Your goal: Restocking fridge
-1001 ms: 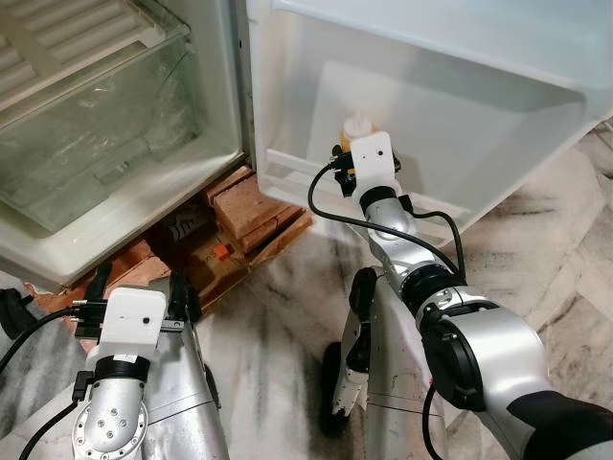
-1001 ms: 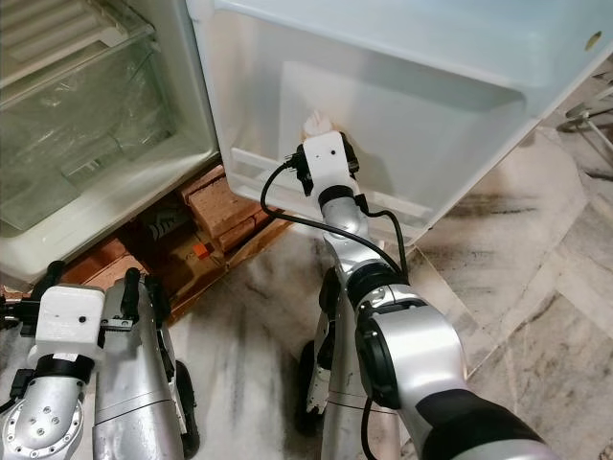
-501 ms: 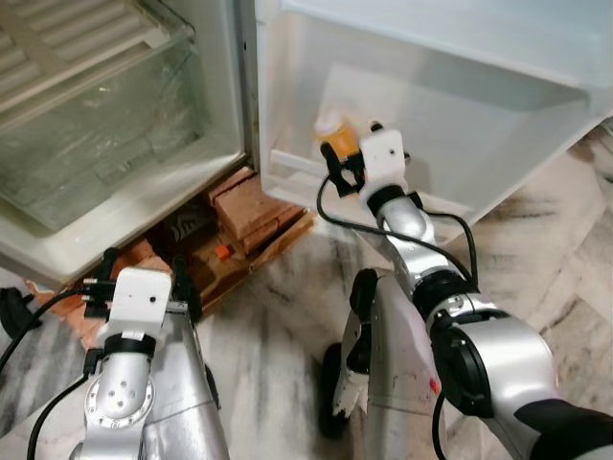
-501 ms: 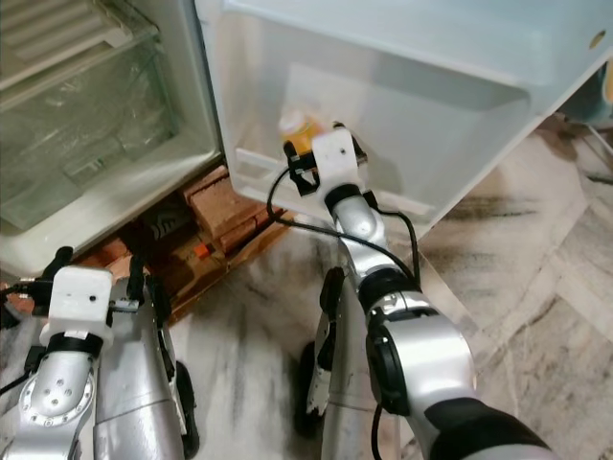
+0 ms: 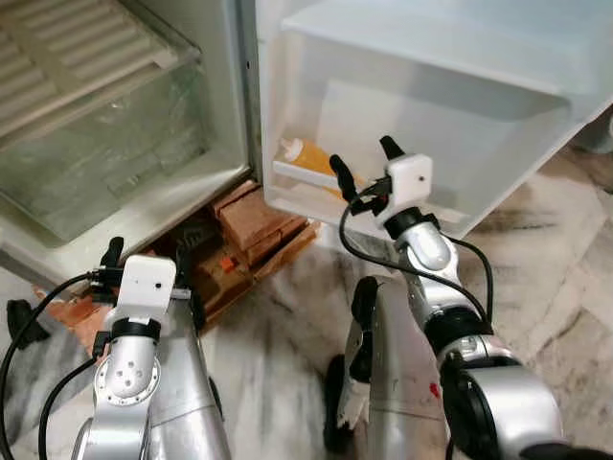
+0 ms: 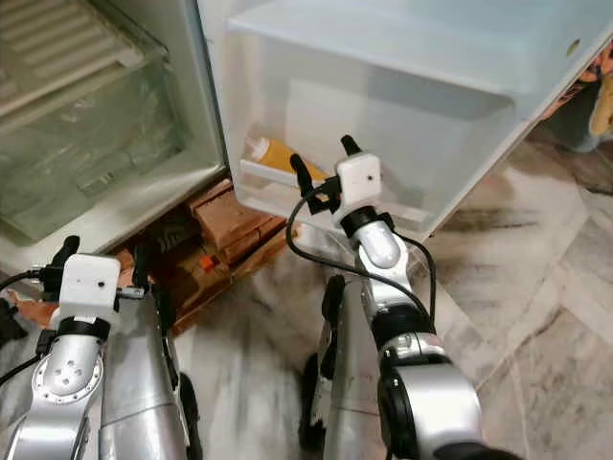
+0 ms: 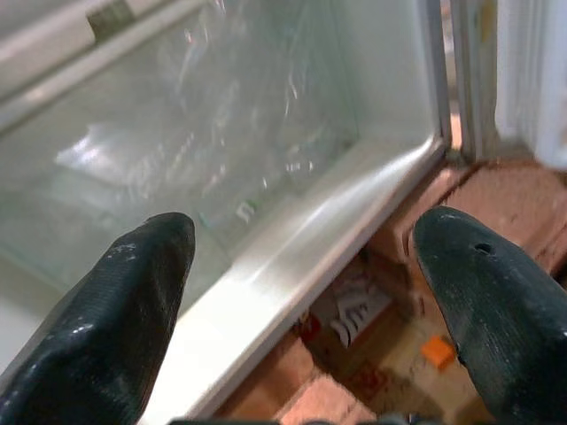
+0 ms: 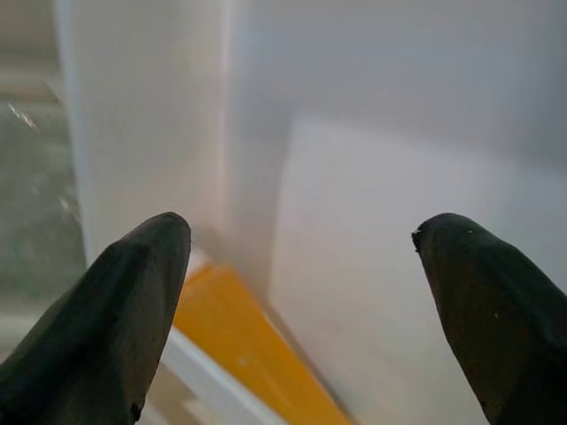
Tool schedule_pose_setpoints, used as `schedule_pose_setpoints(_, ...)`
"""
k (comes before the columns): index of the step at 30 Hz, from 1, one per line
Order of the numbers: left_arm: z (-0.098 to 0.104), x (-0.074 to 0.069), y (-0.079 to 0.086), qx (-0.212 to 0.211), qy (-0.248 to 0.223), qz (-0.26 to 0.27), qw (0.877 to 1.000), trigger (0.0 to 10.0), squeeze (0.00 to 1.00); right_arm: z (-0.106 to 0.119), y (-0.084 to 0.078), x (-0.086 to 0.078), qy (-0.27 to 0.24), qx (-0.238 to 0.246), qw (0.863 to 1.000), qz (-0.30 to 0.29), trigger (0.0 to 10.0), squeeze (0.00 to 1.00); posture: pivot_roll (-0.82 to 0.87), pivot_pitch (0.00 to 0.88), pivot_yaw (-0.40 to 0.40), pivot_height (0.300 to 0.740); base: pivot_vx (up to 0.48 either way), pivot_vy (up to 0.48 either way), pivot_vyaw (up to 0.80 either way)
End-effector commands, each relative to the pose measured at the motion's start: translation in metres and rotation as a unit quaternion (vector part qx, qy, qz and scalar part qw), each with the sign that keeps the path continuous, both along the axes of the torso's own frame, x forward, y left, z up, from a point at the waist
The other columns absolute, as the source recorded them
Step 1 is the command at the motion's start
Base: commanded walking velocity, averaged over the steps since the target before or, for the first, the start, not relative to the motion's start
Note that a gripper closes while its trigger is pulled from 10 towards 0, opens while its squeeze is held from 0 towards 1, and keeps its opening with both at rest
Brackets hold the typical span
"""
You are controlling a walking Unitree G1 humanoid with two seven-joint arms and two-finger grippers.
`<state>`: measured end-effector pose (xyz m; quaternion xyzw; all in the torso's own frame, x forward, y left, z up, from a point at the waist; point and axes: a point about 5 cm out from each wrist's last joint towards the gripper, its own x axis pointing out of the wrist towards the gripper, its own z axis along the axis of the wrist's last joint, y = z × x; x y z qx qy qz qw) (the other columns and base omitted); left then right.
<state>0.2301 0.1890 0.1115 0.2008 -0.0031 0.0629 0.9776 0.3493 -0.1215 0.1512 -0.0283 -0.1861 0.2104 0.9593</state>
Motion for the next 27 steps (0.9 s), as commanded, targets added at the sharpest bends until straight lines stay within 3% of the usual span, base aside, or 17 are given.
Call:
schedule_pose_setpoints(1, -0.006, -0.001, 0.001, -0.001, 0.006, 0.002, 1.000, 10.0, 0.00, 0.001, -0.001, -0.006, -0.001, 0.010, 1.000, 0.006, 10.0, 1.00, 0.23, 0.092, -0.057, 0.421, 0.000, 0.000, 0.00)
schedule_pose_setpoints(6, -0.007, 0.003, 0.000, -0.007, 0.000, 0.009, 1.000, 10.0, 0.00, -0.003, 0.000, -0.019, 0.009, 0.021, 1.000, -0.001, 10.0, 1.00, 0.22, 0.065, -0.059, 0.421, 0.000, 0.000, 0.00)
schedule_pose_setpoints(7, -0.008, 0.005, 0.000, -0.007, -0.001, 0.010, 1.000, 10.0, 0.00, -0.004, 0.002, -0.023, 0.008, 0.021, 1.000, 0.002, 10.0, 0.93, 0.21, 0.057, -0.060, 0.421, 0.000, 0.000, 0.00)
schedule_pose_setpoints(8, -0.008, 0.005, 0.000, -0.007, -0.001, 0.010, 1.000, 10.0, 0.00, -0.004, 0.002, -0.023, 0.008, 0.021, 1.000, 0.002, 10.0, 0.93, 0.21, 0.057, -0.060, 0.421, 0.000, 0.000, 0.00)
schedule_pose_setpoints(9, -0.008, 0.005, 0.000, -0.007, -0.001, 0.010, 1.000, 10.0, 0.00, -0.004, 0.002, -0.025, 0.007, 0.021, 1.000, 0.004, 10.0, 0.65, 0.21, 0.055, -0.060, 0.421, 0.000, 0.000, 0.00)
schedule_pose_setpoints(10, -0.009, 0.006, 0.000, -0.008, -0.002, 0.011, 1.000, 10.0, 0.00, -0.004, 0.003, -0.031, 0.016, 0.029, 0.999, 0.006, 10.0, 0.00, 0.21, 0.052, -0.060, 0.421, 0.000, 0.000, 0.00)
schedule_pose_setpoints(19, -0.010, 0.011, 0.001, -0.009, -0.008, 0.014, 1.000, 10.0, 0.00, -0.012, -0.002, -0.054, 0.042, 0.051, 0.998, -0.021, 10.0, 0.00, 0.18, 0.004, -0.053, 0.421, 0.000, 0.000, 0.00)
schedule_pose_setpoints(27, -0.010, 0.018, -0.001, -0.010, -0.019, 0.009, 1.000, 10.0, 0.00, -0.022, -0.008, -0.066, 0.078, 0.063, 0.994, -0.050, 10.0, 0.00, 0.17, 0.000, -0.046, 0.461, 0.000, 0.000, 0.00)
